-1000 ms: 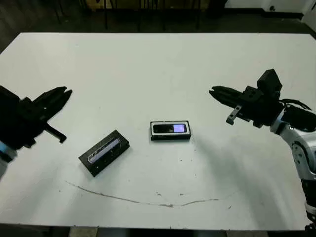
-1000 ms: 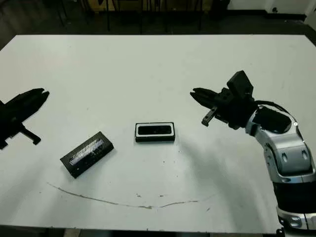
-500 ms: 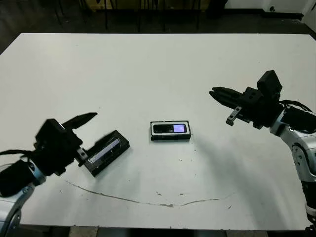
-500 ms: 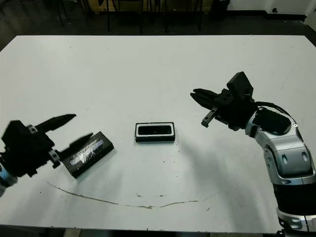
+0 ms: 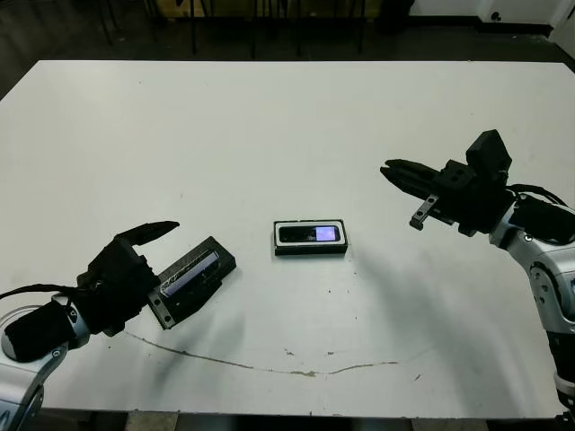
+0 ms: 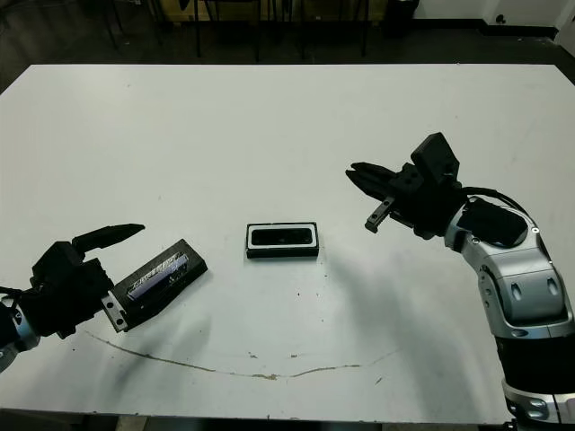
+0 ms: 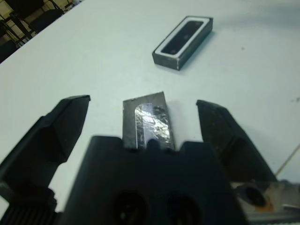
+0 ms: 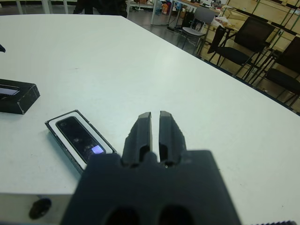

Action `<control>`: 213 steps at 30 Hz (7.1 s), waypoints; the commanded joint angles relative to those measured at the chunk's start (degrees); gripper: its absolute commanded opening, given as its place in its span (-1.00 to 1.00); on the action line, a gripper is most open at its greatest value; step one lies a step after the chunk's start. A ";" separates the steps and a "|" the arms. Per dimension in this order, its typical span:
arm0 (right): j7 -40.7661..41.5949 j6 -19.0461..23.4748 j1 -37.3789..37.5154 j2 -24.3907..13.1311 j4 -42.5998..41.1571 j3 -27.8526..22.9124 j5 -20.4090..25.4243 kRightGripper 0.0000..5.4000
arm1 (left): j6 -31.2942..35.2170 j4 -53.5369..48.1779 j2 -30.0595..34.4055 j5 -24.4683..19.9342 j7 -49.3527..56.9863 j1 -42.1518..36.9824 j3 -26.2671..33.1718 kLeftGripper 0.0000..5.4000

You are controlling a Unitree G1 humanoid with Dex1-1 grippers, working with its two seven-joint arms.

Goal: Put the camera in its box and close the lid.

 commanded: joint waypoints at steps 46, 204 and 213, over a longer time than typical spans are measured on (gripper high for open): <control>0.72 -1.32 1.20 -0.75 0.81 0.10 -0.74 -1.00 | 12.00 3.98 1.69 0.11 0.82 2.04 -3.38 1.00; -1.45 -6.43 2.23 3.62 4.75 -4.95 3.42 -1.00 | -11.21 82.29 -30.60 15.33 -40.14 -67.20 -27.29 0.05; -1.90 -5.87 2.68 2.87 3.85 -5.13 3.09 -1.00 | -12.19 85.84 -32.55 16.36 -37.89 -64.39 -26.65 0.05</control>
